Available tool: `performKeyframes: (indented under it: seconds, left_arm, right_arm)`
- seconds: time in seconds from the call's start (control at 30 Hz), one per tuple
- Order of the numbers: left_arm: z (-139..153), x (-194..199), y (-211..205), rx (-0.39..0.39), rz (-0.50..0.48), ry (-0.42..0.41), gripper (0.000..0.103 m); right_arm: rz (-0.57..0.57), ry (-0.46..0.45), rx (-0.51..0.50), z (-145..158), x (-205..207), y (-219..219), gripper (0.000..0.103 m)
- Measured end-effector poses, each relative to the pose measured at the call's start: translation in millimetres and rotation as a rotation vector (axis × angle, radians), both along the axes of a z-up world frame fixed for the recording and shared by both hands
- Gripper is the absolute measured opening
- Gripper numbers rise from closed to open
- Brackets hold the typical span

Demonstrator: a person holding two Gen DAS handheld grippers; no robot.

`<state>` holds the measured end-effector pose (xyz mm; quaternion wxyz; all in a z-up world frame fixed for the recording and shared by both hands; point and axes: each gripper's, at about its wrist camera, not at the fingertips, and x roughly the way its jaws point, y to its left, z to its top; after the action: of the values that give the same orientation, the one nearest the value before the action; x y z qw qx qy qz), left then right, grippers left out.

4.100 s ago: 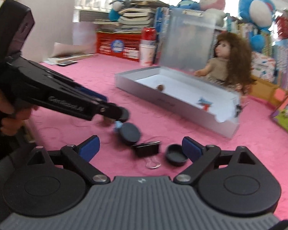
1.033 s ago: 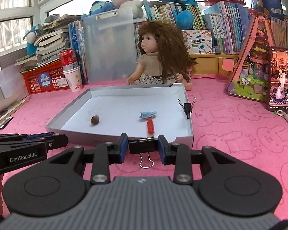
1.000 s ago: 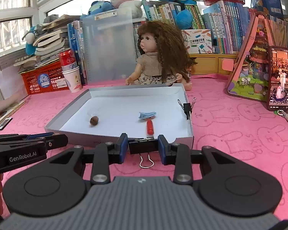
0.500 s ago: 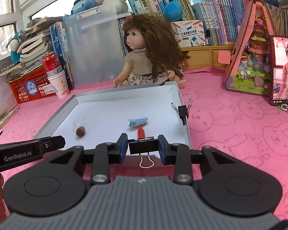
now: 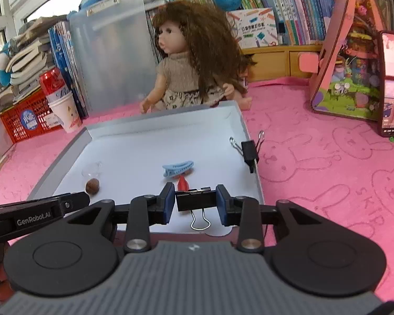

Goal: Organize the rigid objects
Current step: 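Carry the binder clip with right tool while left tool carries the nut into the tray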

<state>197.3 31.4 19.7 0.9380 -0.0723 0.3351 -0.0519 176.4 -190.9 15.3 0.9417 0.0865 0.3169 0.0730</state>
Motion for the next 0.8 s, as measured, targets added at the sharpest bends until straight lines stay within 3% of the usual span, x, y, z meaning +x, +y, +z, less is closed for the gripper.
performKeyframes:
  seconds: [0.23, 0.8]
  left_arm:
    - [-2.2, 9.8, -4.2, 0.053, 0.013, -0.016, 0.022]
    - [-8.5, 30.3, -3.4, 0.068, 0.04, -0.001, 0.022]
  right_arm:
    - [0.0, 0.037, 0.007, -9.0, 13.1, 5.9, 0.039]
    - [0.013, 0.021, -0.013, -10.7, 28.6, 12.9, 0.039]
